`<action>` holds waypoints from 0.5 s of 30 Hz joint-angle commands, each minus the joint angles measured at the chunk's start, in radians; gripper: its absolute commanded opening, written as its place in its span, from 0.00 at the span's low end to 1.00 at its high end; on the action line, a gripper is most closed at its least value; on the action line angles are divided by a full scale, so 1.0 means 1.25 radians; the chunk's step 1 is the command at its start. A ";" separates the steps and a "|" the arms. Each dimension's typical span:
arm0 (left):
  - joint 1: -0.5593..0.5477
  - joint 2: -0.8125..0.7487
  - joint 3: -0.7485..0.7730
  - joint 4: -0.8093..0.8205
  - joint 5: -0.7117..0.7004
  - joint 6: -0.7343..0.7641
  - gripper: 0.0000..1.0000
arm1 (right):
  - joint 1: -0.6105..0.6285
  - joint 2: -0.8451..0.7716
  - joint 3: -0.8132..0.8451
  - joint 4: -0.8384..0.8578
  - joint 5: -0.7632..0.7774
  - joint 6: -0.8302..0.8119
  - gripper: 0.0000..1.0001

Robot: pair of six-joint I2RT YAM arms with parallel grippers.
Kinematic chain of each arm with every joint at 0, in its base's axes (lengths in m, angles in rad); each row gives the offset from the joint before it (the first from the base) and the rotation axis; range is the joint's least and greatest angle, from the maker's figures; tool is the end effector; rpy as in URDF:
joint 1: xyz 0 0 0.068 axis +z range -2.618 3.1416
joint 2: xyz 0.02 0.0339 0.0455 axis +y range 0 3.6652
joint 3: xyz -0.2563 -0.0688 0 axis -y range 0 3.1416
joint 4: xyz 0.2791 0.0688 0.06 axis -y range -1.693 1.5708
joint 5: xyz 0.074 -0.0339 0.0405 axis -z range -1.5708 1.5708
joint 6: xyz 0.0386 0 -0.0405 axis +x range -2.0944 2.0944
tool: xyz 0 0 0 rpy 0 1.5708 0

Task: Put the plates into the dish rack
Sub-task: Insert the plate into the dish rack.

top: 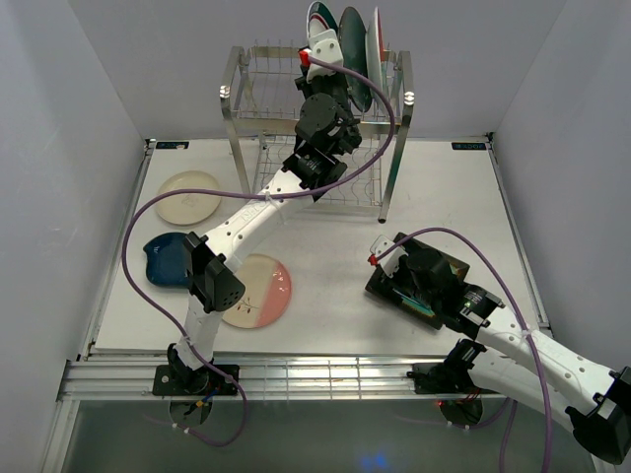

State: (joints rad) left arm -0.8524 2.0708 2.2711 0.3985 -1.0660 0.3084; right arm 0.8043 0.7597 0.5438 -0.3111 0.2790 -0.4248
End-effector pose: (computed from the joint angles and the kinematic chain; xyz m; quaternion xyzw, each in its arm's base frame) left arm 0.3420 -0.3399 0.5050 -0.1551 0.5828 0.0240 0.7973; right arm 0.1573 0.1480 0.2330 -0.4383 0.7414 -0.0253 0.5076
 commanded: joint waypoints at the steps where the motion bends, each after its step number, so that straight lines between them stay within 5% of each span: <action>1: -0.022 -0.070 0.029 -0.002 0.060 -0.069 0.00 | 0.008 -0.004 -0.001 0.029 0.010 0.011 0.90; 15: -0.022 -0.025 0.024 0.002 0.099 -0.055 0.00 | 0.012 -0.005 -0.001 0.030 0.011 0.012 0.90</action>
State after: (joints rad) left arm -0.8532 2.0701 2.2715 0.3698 -1.0531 0.2874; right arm 0.8131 0.7601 0.5438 -0.3111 0.2855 -0.4252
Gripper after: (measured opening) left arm 0.144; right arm 0.900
